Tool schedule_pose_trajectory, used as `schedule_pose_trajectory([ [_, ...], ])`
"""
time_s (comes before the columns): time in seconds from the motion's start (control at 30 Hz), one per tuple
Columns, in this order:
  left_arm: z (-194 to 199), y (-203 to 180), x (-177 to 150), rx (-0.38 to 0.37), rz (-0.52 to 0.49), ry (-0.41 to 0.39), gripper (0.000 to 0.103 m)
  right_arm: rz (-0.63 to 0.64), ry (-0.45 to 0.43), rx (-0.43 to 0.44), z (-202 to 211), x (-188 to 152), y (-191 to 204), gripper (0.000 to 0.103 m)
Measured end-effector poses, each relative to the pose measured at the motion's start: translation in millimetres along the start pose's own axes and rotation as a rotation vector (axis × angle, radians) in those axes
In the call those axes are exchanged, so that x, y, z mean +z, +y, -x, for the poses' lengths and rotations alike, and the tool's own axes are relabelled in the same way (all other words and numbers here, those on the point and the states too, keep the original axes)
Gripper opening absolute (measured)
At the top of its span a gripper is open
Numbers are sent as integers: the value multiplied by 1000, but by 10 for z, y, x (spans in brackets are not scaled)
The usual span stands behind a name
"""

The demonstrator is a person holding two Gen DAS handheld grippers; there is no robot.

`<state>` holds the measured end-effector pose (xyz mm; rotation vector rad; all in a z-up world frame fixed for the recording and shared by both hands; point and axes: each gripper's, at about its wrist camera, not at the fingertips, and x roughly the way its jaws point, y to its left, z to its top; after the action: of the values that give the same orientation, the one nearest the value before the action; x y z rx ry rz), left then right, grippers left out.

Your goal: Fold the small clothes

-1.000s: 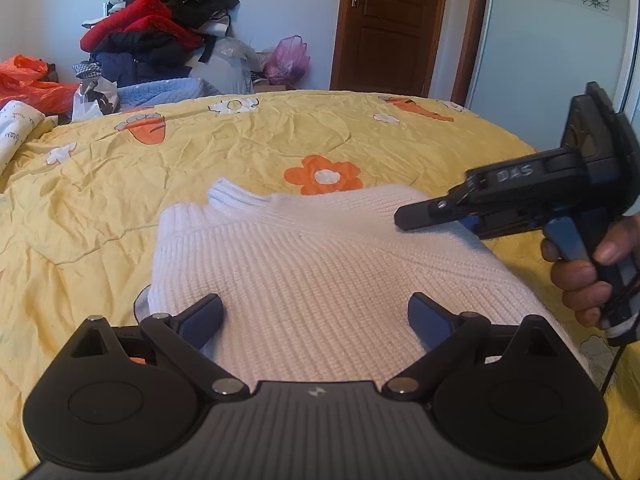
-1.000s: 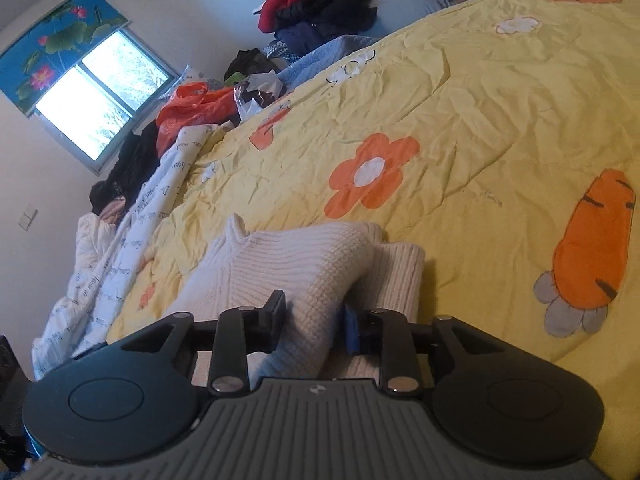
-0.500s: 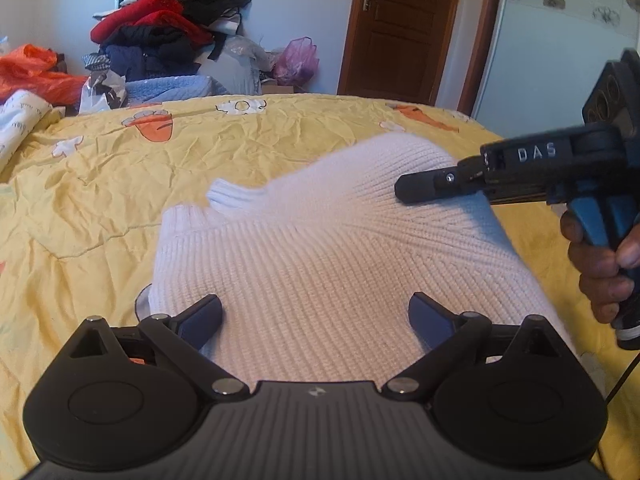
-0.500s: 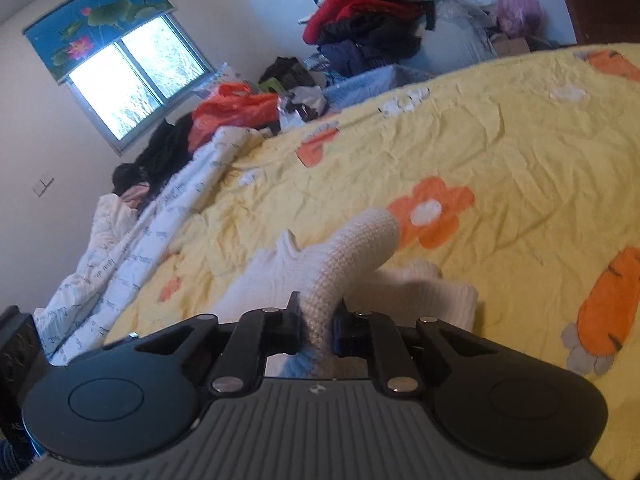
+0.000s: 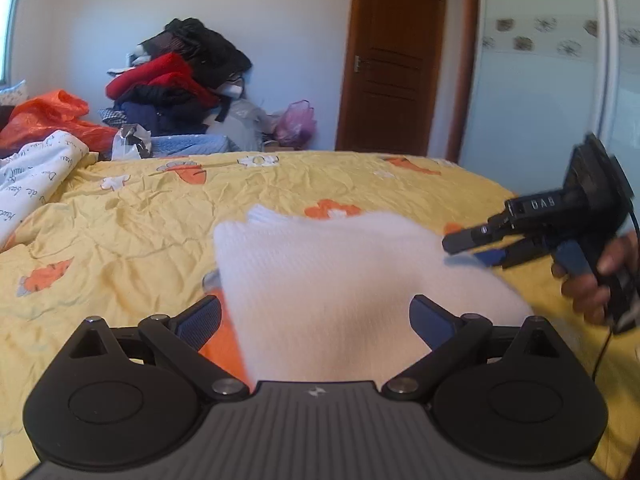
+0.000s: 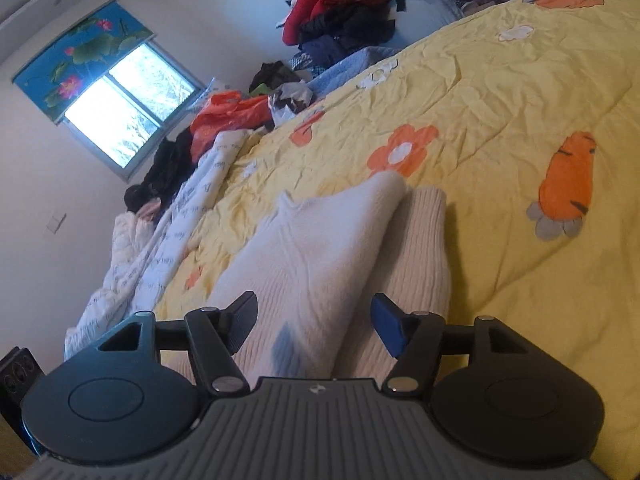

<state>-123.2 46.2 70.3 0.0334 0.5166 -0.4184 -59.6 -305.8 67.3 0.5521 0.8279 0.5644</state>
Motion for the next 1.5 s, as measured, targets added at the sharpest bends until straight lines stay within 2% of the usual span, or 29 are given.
schedule_pose_trajectory([
  [0.1, -21, -13, -203, -11, -33, 81, 101, 32, 25, -8, 50, -136, 63, 68],
  [0.17, -134, -3, -281, 27, -36, 119, 100, 53, 24, -14, 28, -151, 104, 65],
  [0.23, -190, 17, -324, 19, -31, 126, 95, 67, 32, -17, -26, -133, 144, 62],
  [0.3, -207, 14, -325, 1, -22, 123, 95, 88, 44, -25, -60, -121, 190, 57],
  [0.33, -205, 5, -326, -5, -32, 117, 95, 103, 54, -31, -79, -110, 220, 52],
  [0.37, -213, -9, -322, -14, -45, 119, 94, 128, 62, -44, -96, -106, 261, 38],
  [0.4, -214, -5, -317, -44, -46, 125, 94, 152, 71, -57, -106, -98, 294, 32],
  [0.47, -219, 13, -311, -132, -45, 164, 95, 169, 90, -63, -109, -68, 304, 32],
  [0.5, -217, 0, -321, -117, -69, 166, 95, 158, 98, -59, -108, -53, 289, 32],
  [0.57, -255, -15, -359, -32, -125, 187, 94, 133, 109, -48, -94, -34, 266, 34],
  [0.63, -309, 60, -368, 34, -106, 199, 94, 121, 120, -43, -86, -37, 277, 40],
  [0.7, -302, 135, -337, 21, -40, 192, 80, 131, 130, -31, -83, -75, 302, 46],
  [0.73, -291, 132, -319, 1, -24, 189, 59, 150, 137, -33, -102, -102, 324, 53],
  [0.77, -280, 97, -310, -17, -27, 180, 39, 170, 145, -36, -125, -126, 340, 52],
  [0.8, -265, 45, -298, 6, -47, 162, 34, 200, 148, -45, -144, -147, 361, 48],
  [0.83, -246, 13, -286, 35, -59, 143, 23, 233, 153, -58, -153, -156, 389, 36],
  [0.87, -218, 35, -265, 37, -42, 137, 21, 247, 160, -60, -132, -141, 407, 25],
  [0.97, -185, 162, -229, 2, 22, 156, 19, 305, 138, -66, 81, -73, 509, 18],
  [1.03, -324, 177, -311, 13, 33, 200, 19, 291, 164, -80, 69, -117, 393, 17],
  [1.07, -393, 180, -359, 26, 46, 217, 19, 261, 185, -85, -6, -176, 253, 21],
  [1.13, -368, 153, -360, 37, 61, 210, 21, 144, 138, -15, 13, -220, 59, 26],
  [1.17, -318, 133, -343, 31, 49, 203, 23, 128, 121, -8, 45, -239, 61, 32],
  [1.27, -98, 121, -321, -14, -14, 192, 26, 148, 89, -27, 185, -265, 155, 44],
  [1.33, 74, 129, -279, -51, -55, 189, 26, 142, 20, -66, 355, -177, 214, 49],
  [1.43, 207, 134, -69, -85, -50, 125, 28, 206, -77, -72, 453, 61, 408, 54],
  [1.5, 129, 55, 84, -82, -55, 70, 29, 289, -76, -71, 279, 222, 587, 59],
])
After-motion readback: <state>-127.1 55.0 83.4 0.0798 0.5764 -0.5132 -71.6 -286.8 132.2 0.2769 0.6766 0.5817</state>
